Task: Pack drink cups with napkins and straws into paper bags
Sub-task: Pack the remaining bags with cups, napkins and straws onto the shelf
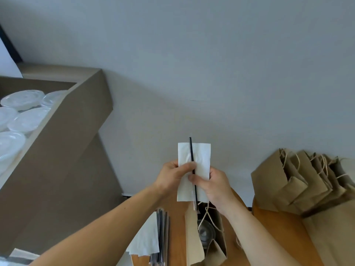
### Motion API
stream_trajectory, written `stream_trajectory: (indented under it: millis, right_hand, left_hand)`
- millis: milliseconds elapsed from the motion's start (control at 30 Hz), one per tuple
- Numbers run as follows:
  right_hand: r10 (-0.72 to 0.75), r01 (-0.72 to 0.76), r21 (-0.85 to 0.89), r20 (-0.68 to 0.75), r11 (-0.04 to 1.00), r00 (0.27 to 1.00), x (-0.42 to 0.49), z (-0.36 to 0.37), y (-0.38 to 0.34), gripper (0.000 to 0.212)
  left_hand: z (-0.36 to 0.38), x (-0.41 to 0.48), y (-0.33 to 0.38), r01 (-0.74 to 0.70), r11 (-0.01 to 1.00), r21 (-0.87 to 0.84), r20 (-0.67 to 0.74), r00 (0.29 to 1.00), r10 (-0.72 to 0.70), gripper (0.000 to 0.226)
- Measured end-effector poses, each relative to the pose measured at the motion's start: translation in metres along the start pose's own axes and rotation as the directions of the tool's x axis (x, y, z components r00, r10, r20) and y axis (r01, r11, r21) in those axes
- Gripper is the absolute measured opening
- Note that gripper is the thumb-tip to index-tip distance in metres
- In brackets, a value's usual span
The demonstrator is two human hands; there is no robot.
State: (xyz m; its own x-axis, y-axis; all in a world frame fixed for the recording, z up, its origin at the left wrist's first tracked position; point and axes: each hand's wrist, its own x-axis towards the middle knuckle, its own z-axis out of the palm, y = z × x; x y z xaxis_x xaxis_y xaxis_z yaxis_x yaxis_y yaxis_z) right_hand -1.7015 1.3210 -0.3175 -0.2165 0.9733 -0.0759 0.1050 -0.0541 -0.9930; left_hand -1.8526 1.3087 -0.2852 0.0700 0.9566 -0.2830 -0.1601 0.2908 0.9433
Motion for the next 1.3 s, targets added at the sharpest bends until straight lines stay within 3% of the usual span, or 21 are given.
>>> stream_trajectory:
  millis: [233,300,367,433,500,567,633,767,900,1033,1100,1200,1300]
  right_hand:
    - [0.089,-0.087,-0.129,0.009,0.988,0.996,-0.004,-0.033,0.008,0.014]
    - [0.101,-0.111,-0.161,-0.069,0.981,0.992,0.001,-0.043,0.013,0.013]
    - [0.098,-0.140,-0.181,-0.223,0.973,0.970,0.011,-0.054,0.020,0.011]
    - [0.069,-0.158,-0.223,-0.360,0.962,0.930,0.023,-0.064,0.029,0.008]
    - [0.041,-0.176,-0.277,-0.433,0.945,0.900,0.035,-0.068,0.042,0.015]
    - [0.043,-0.208,-0.315,-0.461,0.926,0.886,0.045,-0.064,0.059,0.018]
    - [0.069,-0.254,-0.358,-0.456,0.898,0.887,0.053,-0.052,0.077,0.018]
    - [0.134,-0.309,-0.363,-0.435,0.879,0.891,0.056,-0.023,0.107,0.012]
    - [0.164,-0.330,-0.378,-0.409,0.865,0.898,0.033,-0.009,0.123,0.011]
    - [0.133,-0.289,-0.550,-0.306,0.783,0.943,-0.004,-0.018,0.125,0.013]
    - [0.207,-0.283,-0.651,-0.193,0.705,0.959,-0.020,-0.024,0.126,0.010]
    - [0.353,-0.276,-0.726,-0.050,0.630,0.934,-0.032,-0.028,0.133,0.010]
    - [0.442,-0.281,-0.782,-0.008,0.556,0.897,-0.028,-0.028,0.145,0.006]
  left_hand:
    - [0.015,0.023,0.012,-0.116,0.993,0.032,-0.080,0.990,0.118,0.012]
    - [0.011,0.035,0.006,-0.150,0.986,0.071,-0.136,0.978,0.158,0.014]
    - [0.000,0.045,-0.013,-0.106,0.961,0.254,-0.175,0.973,0.153,0.025]
    - [-0.012,0.045,-0.049,0.027,0.842,0.538,-0.105,0.994,0.035,0.039]
    - [-0.017,0.036,-0.093,0.147,0.674,0.724,0.034,0.968,-0.247,0.061]
    - [-0.009,0.026,-0.132,0.204,0.538,0.817,0.091,0.877,-0.472,0.085]
    - [0.005,0.021,-0.156,0.256,0.479,0.839,0.052,0.840,-0.540,0.095]
    - [0.024,0.025,-0.171,0.336,0.489,0.805,-0.080,0.878,-0.472,0.061]
    - [0.022,0.031,-0.171,0.346,0.520,0.781,-0.126,0.903,-0.411,0.025]
    - [0.011,0.031,-0.170,0.354,0.562,0.748,-0.135,0.910,-0.393,0.023]
    - [0.009,0.032,-0.170,0.354,0.593,0.723,-0.123,0.911,-0.394,0.024]
    - [0.007,0.033,-0.172,0.360,0.637,0.682,-0.111,0.911,-0.396,0.022]
    - [0.007,0.030,-0.181,0.364,0.648,0.670,-0.112,0.911,-0.396,0.019]
